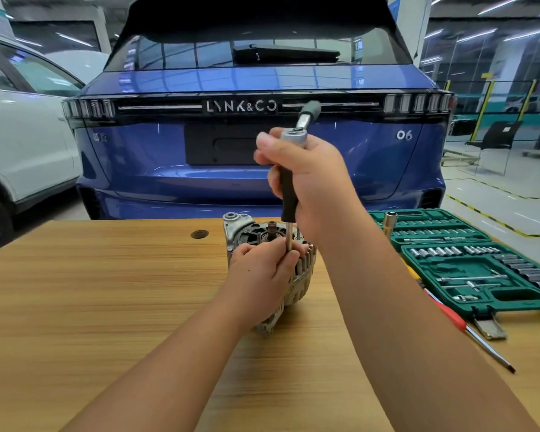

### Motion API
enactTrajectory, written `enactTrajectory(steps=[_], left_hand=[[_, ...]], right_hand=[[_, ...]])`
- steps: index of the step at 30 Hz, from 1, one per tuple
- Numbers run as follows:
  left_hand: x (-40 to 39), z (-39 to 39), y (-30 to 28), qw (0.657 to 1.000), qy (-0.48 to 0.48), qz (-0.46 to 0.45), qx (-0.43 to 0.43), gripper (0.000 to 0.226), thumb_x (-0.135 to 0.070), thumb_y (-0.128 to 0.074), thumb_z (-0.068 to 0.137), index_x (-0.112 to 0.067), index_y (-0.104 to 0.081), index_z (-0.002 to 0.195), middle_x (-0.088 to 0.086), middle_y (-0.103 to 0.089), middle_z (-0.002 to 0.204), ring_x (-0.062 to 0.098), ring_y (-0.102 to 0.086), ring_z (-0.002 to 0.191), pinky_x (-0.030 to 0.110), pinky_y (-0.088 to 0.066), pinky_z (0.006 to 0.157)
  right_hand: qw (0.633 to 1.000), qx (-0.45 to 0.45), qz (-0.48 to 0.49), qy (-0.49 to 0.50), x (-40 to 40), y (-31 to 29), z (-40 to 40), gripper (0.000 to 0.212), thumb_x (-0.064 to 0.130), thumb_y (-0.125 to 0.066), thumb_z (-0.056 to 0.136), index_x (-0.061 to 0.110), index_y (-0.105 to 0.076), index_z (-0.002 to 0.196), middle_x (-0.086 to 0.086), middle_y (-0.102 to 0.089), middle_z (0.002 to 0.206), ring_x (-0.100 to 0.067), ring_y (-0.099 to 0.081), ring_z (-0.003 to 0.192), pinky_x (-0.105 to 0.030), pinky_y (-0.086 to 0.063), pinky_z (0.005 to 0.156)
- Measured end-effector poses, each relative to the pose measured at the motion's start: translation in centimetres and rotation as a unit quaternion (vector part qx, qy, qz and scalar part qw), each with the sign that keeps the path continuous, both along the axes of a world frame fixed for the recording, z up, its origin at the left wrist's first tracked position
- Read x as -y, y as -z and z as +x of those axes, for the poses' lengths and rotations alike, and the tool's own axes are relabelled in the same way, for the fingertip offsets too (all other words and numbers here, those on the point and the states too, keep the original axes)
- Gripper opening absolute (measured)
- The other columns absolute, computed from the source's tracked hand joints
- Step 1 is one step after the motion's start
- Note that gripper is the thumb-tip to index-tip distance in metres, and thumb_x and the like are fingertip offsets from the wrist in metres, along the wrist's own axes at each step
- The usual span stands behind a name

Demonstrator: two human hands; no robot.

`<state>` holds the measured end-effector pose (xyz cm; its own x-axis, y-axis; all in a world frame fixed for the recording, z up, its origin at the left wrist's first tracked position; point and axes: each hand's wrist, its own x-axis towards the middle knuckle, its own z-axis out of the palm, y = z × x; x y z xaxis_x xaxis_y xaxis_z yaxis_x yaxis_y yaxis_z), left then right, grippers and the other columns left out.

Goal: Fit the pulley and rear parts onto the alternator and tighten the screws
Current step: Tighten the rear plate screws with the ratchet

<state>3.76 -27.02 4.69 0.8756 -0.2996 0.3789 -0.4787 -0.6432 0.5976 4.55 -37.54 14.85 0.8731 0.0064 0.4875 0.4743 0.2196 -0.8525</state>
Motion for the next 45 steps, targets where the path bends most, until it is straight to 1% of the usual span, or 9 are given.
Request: enactTrajectory(steps=[3,11,16,19,22,26,30,38,45], left_hand=[[-0.3,0.0,-0.2,1.0,0.008,0.001,-0.008,0.029,-0.034,-0.035,0.108,-0.048,-0.046,0.084,-0.027,-0.055,0.077,-0.041,-0.025,0.089,0.038,-0.027,0.106],[-0.4,0.1,-0.1,1.0,0.01,0.004,-0.001,0.031,-0.032,-0.037,0.108,-0.051,-0.046,0.084,-0.028,-0.056,0.078,-0.035,-0.032,0.092,0.039,-0.029,0.105],[-0.3,-0.1,0.0,1.0,0.006,0.001,0.01,0.034,-0.031,-0.038,0.107,-0.05,-0.045,0.081,-0.037,-0.057,0.083,-0.036,-0.029,0.095,0.041,-0.029,0.105],[-0.2,-0.1,0.1,1.0,0.004,-0.009,0.015,0.029,-0.031,-0.038,0.107,-0.053,-0.047,0.09,-0.031,-0.056,0.091,-0.04,-0.021,0.096,0.038,-0.027,0.106],[0.0,0.0,0.2,1.0,0.001,0.007,0.026,0.034,-0.032,-0.037,0.107,-0.056,-0.045,0.084,-0.036,-0.055,0.082,-0.026,-0.04,0.092,0.04,-0.024,0.112],[0.3,0.0,0.2,0.999,-0.005,0.022,0.035,0.035,-0.032,-0.035,0.107,-0.051,-0.042,0.079,-0.05,-0.047,0.082,-0.016,-0.045,0.08,0.045,-0.025,0.112],[0.0,0.1,0.2,1.0,-0.002,0.006,0.023,0.036,-0.032,-0.037,0.108,-0.053,-0.042,0.078,-0.034,-0.052,0.075,-0.023,-0.042,0.087,0.044,-0.024,0.113],[0.1,0.0,0.3,1.0,-0.005,-0.001,0.023,0.032,-0.031,-0.036,0.107,-0.047,-0.043,0.08,-0.022,-0.053,0.075,-0.029,-0.035,0.091,0.045,-0.027,0.112],[0.3,0.0,0.4,0.999,-0.012,-0.003,0.048,0.041,-0.032,-0.037,0.107,-0.063,-0.043,0.082,-0.046,-0.051,0.085,-0.031,-0.035,0.095,0.037,-0.025,0.107]], right_hand=[[0.996,0.045,0.055,-0.06,-0.2,1.6,-0.2,0.02,0.008,-0.069,0.09,0.027,-0.069,0.097,0.001,-0.076,0.097,-0.009,-0.06,0.071,-0.024,-0.05,0.068],[0.981,0.192,0.011,-0.027,0.1,2.5,0.9,0.044,-0.002,-0.054,0.096,0.031,-0.055,0.124,-0.011,-0.061,0.099,-0.021,-0.052,0.073,-0.032,-0.049,0.062],[0.968,0.121,0.078,-0.205,0.8,2.0,1.2,0.045,0.011,-0.029,0.103,0.028,-0.064,0.125,-0.012,-0.058,0.1,-0.02,-0.055,0.075,-0.026,-0.05,0.062],[0.969,0.107,0.059,-0.215,1.1,1.9,0.9,0.029,0.03,-0.047,0.1,0.032,-0.06,0.127,-0.011,-0.056,0.099,-0.014,-0.059,0.074,-0.026,-0.052,0.066],[0.99,0.094,0.052,-0.096,0.9,1.9,0.5,0.035,0.029,-0.065,0.093,0.024,-0.057,0.126,-0.001,-0.058,0.08,-0.013,-0.051,0.066,-0.028,-0.047,0.062],[0.991,0.087,0.021,0.104,0.2,1.7,0.3,0.021,0.028,-0.071,0.091,0.01,-0.06,0.088,0.003,-0.05,0.06,-0.013,-0.042,0.053,-0.024,-0.04,0.05],[0.993,0.078,0.061,-0.062,0.3,1.7,0.1,0.028,0.014,-0.068,0.091,0.018,-0.058,0.116,0.003,-0.06,0.075,-0.013,-0.051,0.061,-0.026,-0.045,0.059],[0.982,0.177,0.048,-0.042,-0.3,2.3,0.6,0.045,-0.008,-0.043,0.099,0.028,-0.062,0.119,-0.019,-0.05,0.09,-0.025,-0.043,0.063,-0.028,-0.042,0.049],[0.986,0.067,0.092,-0.122,0.4,1.2,0.8,0.023,0.022,-0.045,0.105,0.024,-0.059,0.124,-0.011,-0.059,0.087,-0.015,-0.06,0.061,-0.023,-0.049,0.051]])
